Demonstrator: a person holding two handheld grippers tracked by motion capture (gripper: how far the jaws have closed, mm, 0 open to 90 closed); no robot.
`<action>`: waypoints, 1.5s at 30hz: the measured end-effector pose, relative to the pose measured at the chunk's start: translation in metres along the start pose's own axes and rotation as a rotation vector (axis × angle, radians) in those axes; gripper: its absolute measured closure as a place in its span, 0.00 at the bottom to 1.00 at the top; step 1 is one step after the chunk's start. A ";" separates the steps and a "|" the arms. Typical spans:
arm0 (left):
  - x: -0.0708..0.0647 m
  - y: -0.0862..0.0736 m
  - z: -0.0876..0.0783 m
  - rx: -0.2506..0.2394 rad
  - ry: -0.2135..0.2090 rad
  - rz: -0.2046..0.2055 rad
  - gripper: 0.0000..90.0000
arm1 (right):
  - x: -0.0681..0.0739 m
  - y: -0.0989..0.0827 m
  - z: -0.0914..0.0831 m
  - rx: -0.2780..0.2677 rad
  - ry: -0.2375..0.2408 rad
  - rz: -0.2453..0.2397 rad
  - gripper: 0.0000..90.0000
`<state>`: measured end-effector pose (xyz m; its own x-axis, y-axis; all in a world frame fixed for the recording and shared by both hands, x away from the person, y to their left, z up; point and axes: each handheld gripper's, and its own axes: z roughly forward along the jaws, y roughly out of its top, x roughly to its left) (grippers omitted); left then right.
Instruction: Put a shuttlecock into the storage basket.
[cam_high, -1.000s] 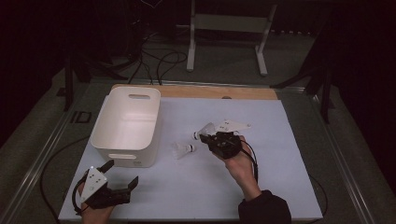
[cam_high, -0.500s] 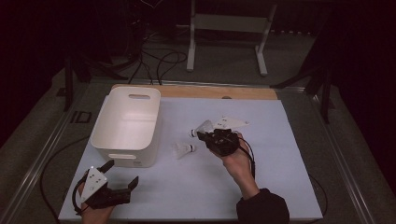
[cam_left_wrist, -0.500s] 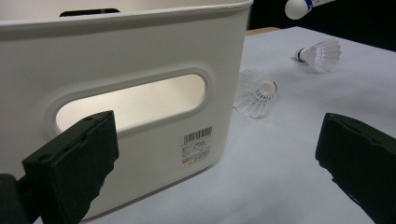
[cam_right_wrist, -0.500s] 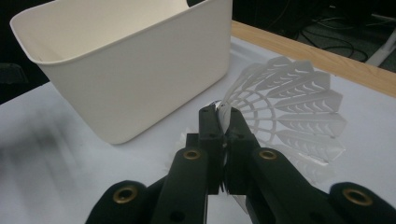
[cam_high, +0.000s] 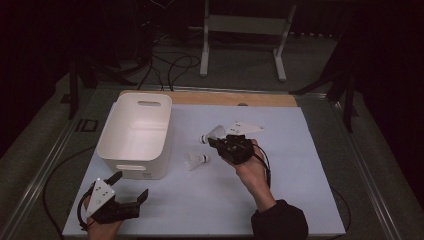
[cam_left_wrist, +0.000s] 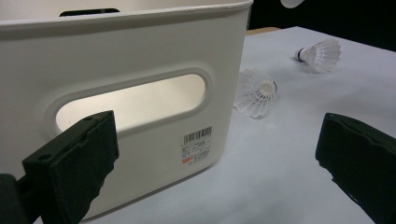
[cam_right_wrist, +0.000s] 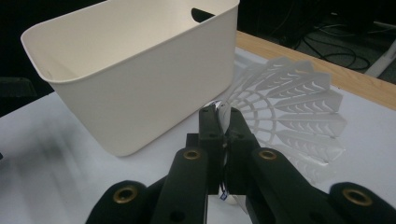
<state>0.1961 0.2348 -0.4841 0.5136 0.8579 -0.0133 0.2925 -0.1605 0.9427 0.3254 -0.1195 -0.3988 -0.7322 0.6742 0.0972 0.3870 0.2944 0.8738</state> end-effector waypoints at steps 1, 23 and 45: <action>0.000 0.000 0.000 0.000 -0.001 0.001 0.00 | 0.000 0.001 0.000 -0.003 0.000 -0.001 0.98; 0.000 0.000 0.000 -0.002 0.002 0.001 0.00 | 0.006 0.011 0.004 -0.017 0.008 -0.004 0.98; 0.000 0.000 0.000 -0.001 0.008 0.002 0.00 | 0.013 0.024 0.011 -0.032 0.016 -0.015 0.98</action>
<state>0.1956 0.2346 -0.4840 0.5076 0.8616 -0.0084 0.2904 -0.1618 0.9431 0.3315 -0.0967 -0.3817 -0.7469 0.6587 0.0911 0.3580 0.2829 0.8898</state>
